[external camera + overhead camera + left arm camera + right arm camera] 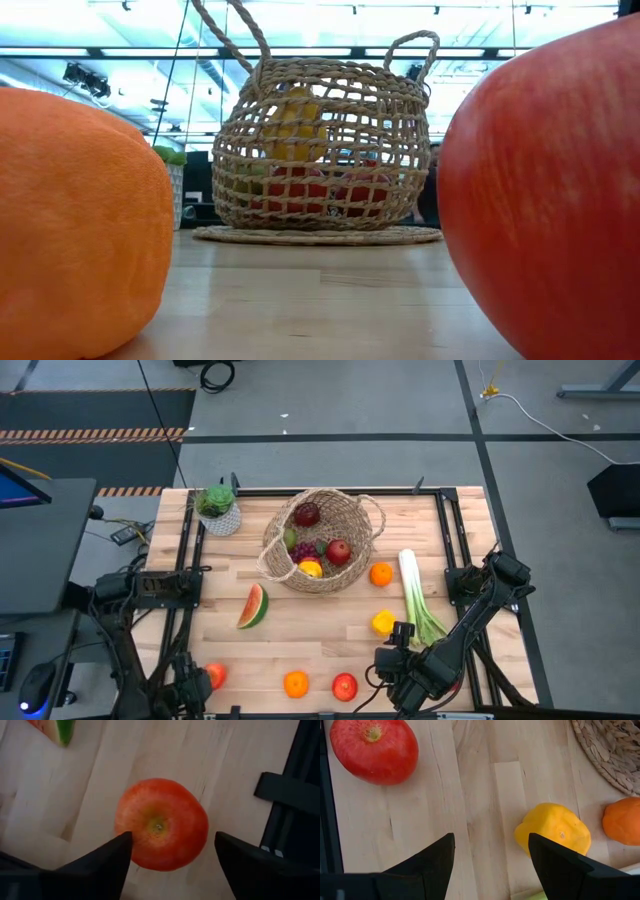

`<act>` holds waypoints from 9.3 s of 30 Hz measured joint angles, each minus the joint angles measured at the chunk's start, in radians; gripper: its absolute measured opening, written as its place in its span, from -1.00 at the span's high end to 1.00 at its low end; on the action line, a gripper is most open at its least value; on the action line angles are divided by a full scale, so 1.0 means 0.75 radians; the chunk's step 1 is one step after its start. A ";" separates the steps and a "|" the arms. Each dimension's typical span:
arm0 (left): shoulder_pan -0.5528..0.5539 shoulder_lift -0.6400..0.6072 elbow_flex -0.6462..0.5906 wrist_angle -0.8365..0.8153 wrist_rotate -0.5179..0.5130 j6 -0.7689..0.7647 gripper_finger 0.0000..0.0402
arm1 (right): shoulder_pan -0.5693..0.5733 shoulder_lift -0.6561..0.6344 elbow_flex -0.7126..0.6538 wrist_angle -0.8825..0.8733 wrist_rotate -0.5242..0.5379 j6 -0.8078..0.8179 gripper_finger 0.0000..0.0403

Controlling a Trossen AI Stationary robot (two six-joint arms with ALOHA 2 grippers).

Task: Build produce basket
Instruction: Put the apple into the basket

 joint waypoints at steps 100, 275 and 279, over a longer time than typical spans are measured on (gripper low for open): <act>0.019 0.001 -0.360 0.132 -0.229 0.017 -0.70 | -0.521 0.307 0.022 1.496 -0.304 -1.287 -0.29; 0.584 0.003 -0.395 0.816 -0.721 0.803 -0.44 | -0.573 0.252 -0.041 1.454 -0.150 -1.116 -0.21; 0.583 0.003 -0.395 0.812 -0.722 0.804 -0.44 | -0.558 0.262 -0.052 1.392 -0.155 -1.116 -0.21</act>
